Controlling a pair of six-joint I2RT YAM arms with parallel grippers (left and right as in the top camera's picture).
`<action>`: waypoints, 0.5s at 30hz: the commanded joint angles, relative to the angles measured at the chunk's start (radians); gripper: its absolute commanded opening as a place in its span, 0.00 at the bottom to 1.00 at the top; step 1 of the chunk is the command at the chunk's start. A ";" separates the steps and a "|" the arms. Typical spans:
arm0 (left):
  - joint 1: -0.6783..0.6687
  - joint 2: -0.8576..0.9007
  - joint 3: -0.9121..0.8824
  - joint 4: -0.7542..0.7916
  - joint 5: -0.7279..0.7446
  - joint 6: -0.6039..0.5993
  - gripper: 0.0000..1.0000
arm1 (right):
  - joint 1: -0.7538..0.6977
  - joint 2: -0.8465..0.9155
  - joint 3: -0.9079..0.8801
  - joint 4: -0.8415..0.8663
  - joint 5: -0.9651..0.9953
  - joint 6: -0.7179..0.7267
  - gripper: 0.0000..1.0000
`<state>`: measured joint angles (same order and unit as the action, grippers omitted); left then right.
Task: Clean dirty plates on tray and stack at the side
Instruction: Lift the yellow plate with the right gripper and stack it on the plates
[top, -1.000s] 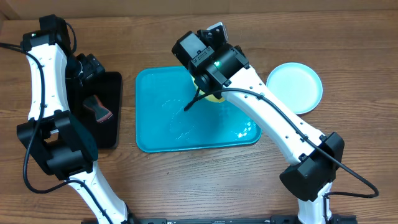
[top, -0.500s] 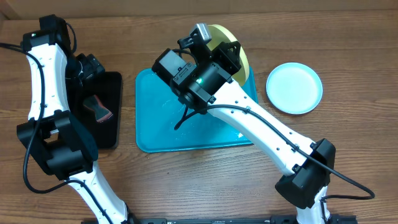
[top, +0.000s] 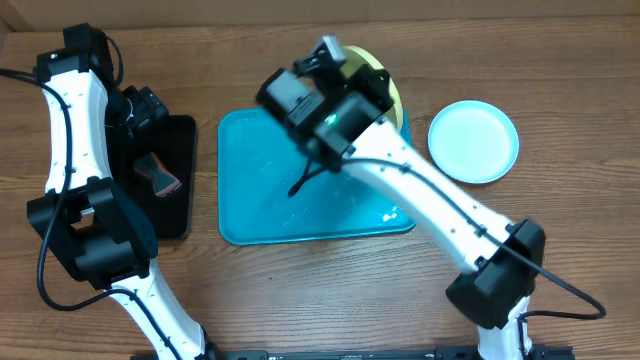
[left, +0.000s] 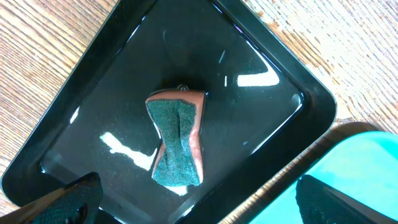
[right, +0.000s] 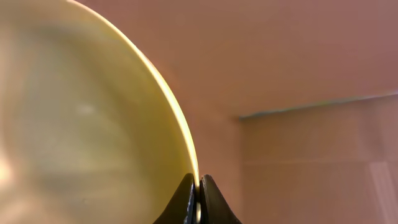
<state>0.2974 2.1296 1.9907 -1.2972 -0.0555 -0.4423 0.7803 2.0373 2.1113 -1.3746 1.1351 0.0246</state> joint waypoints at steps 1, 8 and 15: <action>0.009 -0.023 0.014 0.000 0.007 -0.003 1.00 | -0.176 -0.026 0.021 -0.005 -0.404 0.023 0.04; 0.009 -0.023 0.014 0.000 0.007 -0.003 1.00 | -0.589 -0.026 0.018 -0.029 -0.968 0.110 0.04; 0.009 -0.023 0.014 0.000 0.007 -0.003 1.00 | -0.986 -0.025 -0.101 -0.010 -1.410 0.102 0.04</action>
<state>0.2974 2.1296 1.9907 -1.2972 -0.0551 -0.4423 -0.1211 2.0373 2.0727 -1.3964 -0.0051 0.1154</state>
